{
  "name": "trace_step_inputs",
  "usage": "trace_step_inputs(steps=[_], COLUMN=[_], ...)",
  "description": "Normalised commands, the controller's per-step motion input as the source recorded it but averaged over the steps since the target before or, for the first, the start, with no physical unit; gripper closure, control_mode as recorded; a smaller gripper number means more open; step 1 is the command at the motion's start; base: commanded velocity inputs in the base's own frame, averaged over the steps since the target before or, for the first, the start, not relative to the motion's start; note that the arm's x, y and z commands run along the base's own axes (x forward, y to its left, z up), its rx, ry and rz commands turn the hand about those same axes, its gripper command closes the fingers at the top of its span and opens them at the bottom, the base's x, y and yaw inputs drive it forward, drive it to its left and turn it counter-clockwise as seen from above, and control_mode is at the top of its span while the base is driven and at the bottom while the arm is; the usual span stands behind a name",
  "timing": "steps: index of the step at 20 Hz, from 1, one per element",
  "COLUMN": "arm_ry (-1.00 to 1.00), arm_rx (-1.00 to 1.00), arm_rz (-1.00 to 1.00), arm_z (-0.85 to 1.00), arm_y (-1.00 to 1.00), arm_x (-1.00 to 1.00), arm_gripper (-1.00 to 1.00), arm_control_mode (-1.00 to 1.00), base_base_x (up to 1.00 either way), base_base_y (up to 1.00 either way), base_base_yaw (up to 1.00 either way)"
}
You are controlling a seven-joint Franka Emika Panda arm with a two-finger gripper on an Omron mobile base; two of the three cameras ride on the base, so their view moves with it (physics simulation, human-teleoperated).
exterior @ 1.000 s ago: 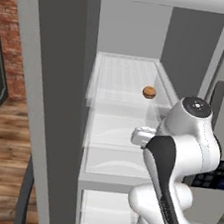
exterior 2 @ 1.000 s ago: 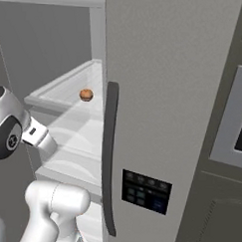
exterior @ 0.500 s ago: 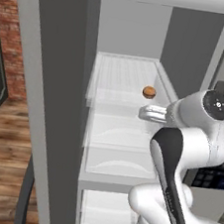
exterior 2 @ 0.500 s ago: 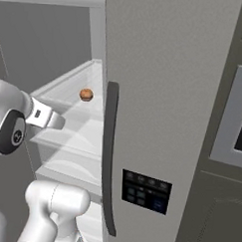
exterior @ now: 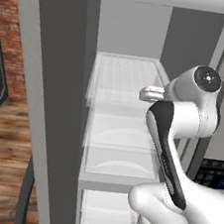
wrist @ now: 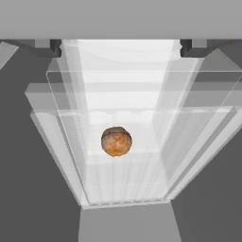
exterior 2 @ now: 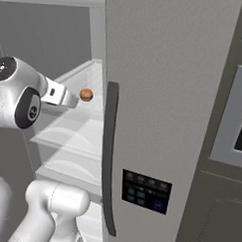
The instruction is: Pick the tangerine and banana from the fridge and place them inside the tupperware on the counter.
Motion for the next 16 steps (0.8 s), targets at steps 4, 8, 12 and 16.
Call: trace_step_inputs(steps=[4, 8, 12, 16], arm_ry=[0.00, 0.10, 0.11, 0.07], arm_rx=[-0.06, 0.00, 0.00, 0.00], arm_rz=[0.00, 0.00, 0.00, 0.00], arm_z=[0.00, -0.01, -0.10, -0.18], arm_y=[-0.01, -0.03, -0.08, -0.12], arm_x=[0.52, 0.58, 0.49, 0.41], arm_gripper=[-1.00, -1.00, -1.00, -1.00], arm_control_mode=[-1.00, -1.00, -1.00, -1.00], base_base_x=[0.00, 0.00, 0.00, 0.00], base_base_y=[0.00, 0.00, 0.00, 0.00], base_base_yaw=[0.00, 0.00, 0.00, 0.00])
